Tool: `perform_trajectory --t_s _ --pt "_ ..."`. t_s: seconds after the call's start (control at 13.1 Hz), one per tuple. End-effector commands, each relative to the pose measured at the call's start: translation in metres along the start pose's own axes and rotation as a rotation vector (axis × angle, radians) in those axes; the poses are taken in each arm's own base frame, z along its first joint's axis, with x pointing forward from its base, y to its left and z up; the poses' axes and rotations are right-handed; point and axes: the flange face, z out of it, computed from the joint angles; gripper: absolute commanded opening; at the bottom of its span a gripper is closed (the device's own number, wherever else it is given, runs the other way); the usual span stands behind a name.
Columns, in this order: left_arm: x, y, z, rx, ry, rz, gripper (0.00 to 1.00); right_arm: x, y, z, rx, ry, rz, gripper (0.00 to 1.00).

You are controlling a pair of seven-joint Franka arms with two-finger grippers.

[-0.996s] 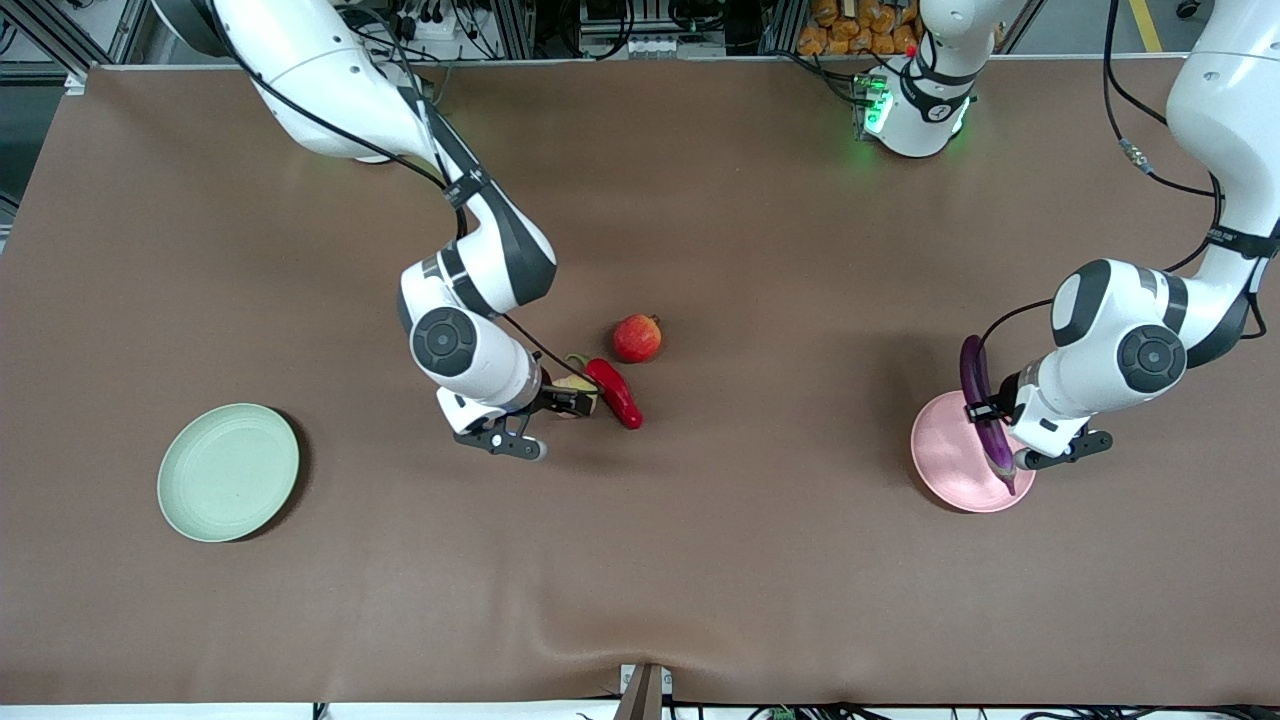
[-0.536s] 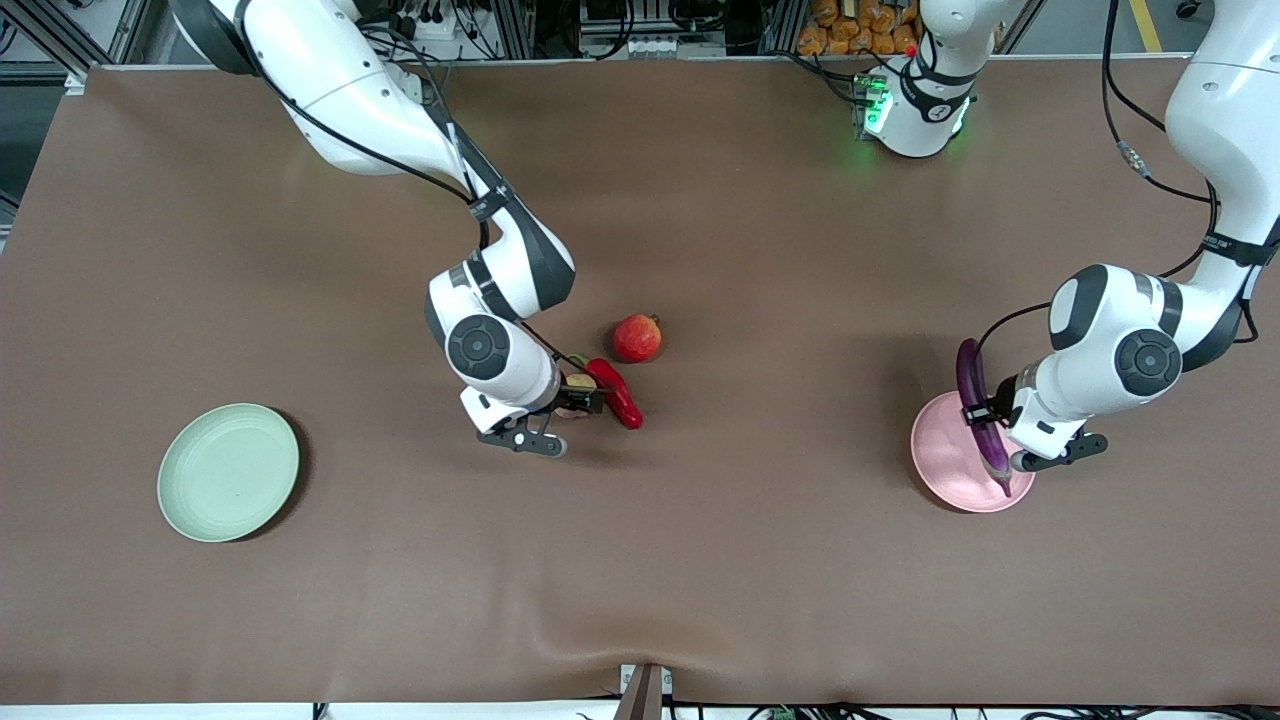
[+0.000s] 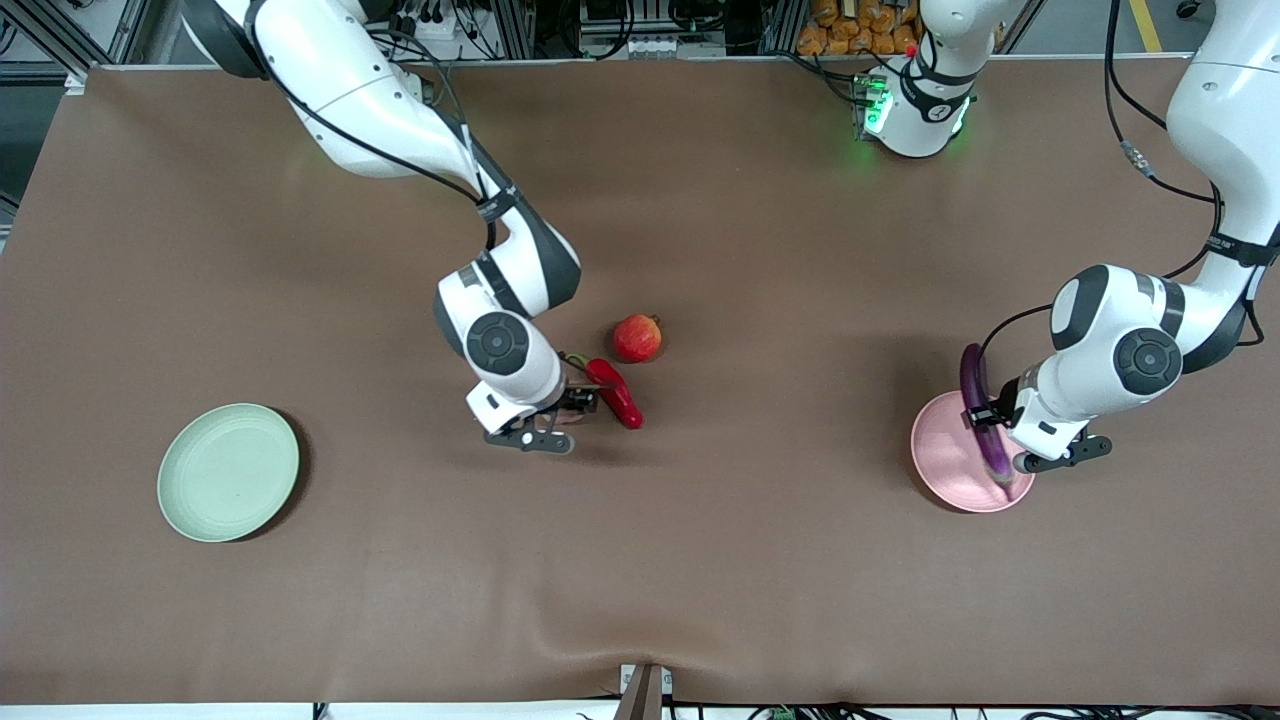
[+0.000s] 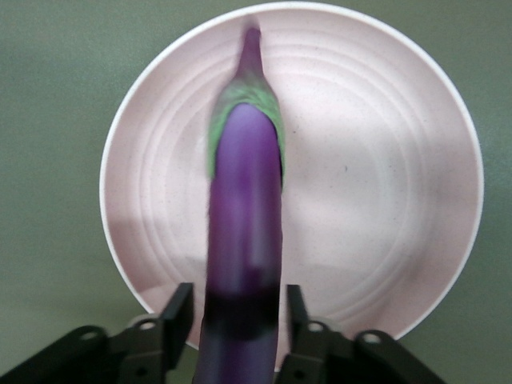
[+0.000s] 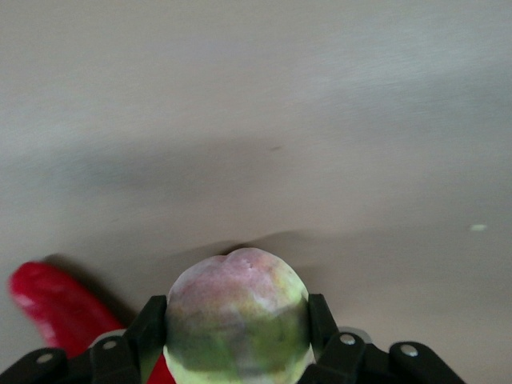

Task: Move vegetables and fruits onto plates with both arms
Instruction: 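Lower the eggplant onto the pink plate while the right gripper grasps the apple, then carry the yellow apple to the green plate while the left gripper releases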

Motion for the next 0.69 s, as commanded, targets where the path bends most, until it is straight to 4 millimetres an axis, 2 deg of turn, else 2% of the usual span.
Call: perform_trajectory --t_s 0.0,0.08,0.15,0.31,0.46,0.61 --pt "0.007 -0.007 -0.006 0.002 0.022 0.028 1.0 0.023 0.032 -0.052 -0.034 -0.026 0.038 0.0" --pt "0.008 -0.006 -0.009 0.003 0.028 0.03 1.0 0.042 0.063 -0.078 -0.03 -0.025 0.08 0.0" --pt "0.009 -0.004 -0.014 0.0 0.034 0.021 1.0 0.061 0.105 -0.105 -0.026 -0.04 0.097 0.0" --pt "0.006 0.019 -0.034 -0.016 0.057 0.035 1.0 0.08 0.19 -0.136 -0.049 -0.12 0.003 0.0" --pt "0.002 0.042 -0.048 -0.035 0.064 0.04 1.0 0.112 0.308 -0.151 -0.009 -0.142 -0.029 0.0" --pt "-0.01 0.076 -0.056 -0.057 0.068 -0.02 1.0 0.124 0.409 -0.152 0.03 -0.155 -0.158 0.0"
